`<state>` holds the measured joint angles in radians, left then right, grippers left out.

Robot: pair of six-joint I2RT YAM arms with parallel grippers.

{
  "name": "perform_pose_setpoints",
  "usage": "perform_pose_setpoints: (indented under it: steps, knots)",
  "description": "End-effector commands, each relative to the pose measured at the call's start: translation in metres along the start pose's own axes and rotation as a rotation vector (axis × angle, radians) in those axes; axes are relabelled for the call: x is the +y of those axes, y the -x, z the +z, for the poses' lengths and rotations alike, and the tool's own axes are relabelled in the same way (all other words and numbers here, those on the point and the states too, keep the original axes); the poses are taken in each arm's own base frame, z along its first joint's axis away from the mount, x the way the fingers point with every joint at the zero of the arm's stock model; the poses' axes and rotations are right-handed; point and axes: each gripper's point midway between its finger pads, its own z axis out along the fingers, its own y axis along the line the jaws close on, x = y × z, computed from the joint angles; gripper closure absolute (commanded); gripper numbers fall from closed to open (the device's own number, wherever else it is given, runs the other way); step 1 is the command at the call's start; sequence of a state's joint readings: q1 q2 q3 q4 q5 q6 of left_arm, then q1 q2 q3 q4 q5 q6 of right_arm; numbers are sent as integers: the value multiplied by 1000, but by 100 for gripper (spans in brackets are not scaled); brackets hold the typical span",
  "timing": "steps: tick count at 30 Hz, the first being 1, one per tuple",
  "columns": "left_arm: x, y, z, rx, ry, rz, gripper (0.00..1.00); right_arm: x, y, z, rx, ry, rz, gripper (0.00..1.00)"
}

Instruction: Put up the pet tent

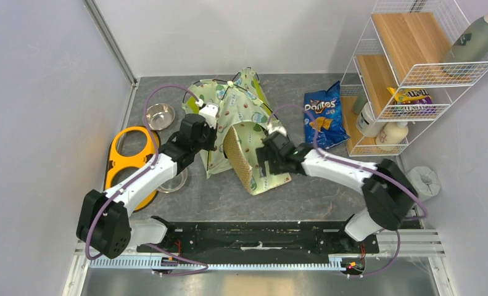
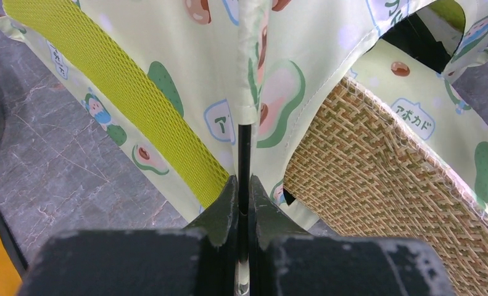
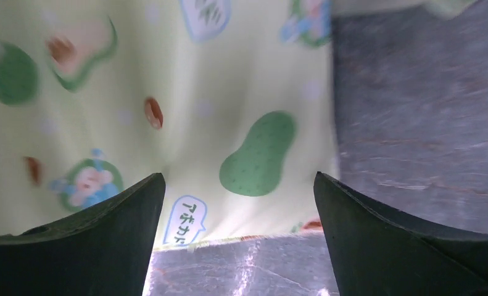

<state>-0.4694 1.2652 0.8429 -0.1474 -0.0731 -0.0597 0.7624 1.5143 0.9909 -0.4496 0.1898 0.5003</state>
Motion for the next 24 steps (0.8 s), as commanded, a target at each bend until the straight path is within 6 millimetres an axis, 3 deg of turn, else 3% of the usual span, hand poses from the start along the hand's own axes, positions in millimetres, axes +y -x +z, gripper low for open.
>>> perform_pose_setpoints:
  steps: [1,3,10,14,16,24]
  knots:
    - [11,-23,1,52,82,26,98,9,-23,36,-52,-132,-89,3]
    - [11,-26,0,56,86,44,98,5,-26,48,-71,-208,-110,6]
    - [7,-26,-4,62,65,60,98,-3,-53,74,-18,-313,-113,39]
    - [3,-28,-5,70,58,69,98,-6,-66,80,14,-315,-98,83]
    - [3,-28,-6,72,58,73,98,-4,-62,76,3,-304,-88,99]
    - [-5,-32,-6,89,19,91,98,16,-12,35,-125,-212,-80,100]
